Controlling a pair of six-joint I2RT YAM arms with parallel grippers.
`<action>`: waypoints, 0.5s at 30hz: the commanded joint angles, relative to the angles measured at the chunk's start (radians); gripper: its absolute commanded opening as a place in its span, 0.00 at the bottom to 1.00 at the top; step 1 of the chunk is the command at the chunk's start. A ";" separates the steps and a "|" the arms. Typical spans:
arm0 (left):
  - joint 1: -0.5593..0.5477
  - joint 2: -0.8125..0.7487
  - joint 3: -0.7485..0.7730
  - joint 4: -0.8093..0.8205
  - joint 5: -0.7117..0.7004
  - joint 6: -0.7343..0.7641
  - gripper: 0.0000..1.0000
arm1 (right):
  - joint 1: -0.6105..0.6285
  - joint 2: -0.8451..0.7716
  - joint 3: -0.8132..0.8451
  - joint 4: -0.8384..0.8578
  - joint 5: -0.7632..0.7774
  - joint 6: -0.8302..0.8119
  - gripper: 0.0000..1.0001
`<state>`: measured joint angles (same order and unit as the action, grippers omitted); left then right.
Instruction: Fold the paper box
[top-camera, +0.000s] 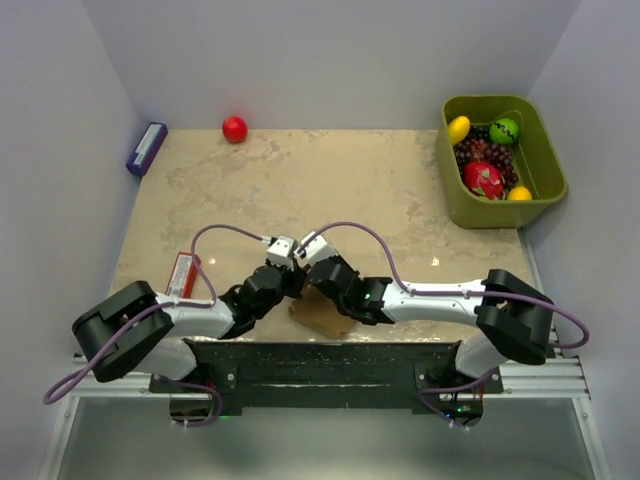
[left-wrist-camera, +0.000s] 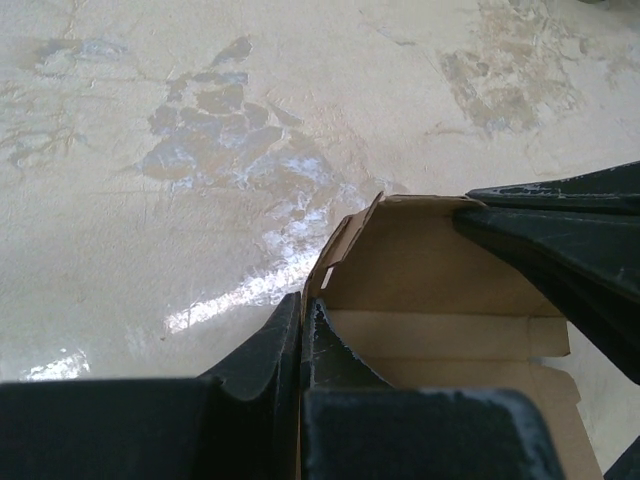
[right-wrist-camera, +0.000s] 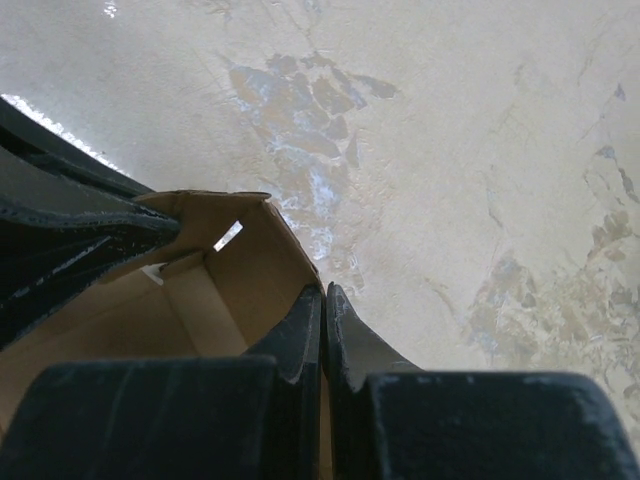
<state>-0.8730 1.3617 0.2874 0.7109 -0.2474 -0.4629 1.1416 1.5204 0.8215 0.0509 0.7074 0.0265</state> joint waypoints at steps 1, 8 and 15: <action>-0.075 0.068 0.006 -0.137 -0.157 -0.098 0.00 | -0.003 0.011 0.019 0.056 0.116 0.076 0.05; -0.182 0.139 0.044 -0.223 -0.383 -0.111 0.00 | -0.003 -0.029 -0.001 -0.023 0.165 0.220 0.30; -0.213 0.152 0.058 -0.219 -0.411 -0.095 0.00 | -0.003 -0.106 -0.022 -0.132 0.190 0.357 0.53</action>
<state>-1.0641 1.4643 0.3580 0.6693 -0.6098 -0.5613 1.1431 1.4807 0.8108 -0.0216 0.8280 0.2558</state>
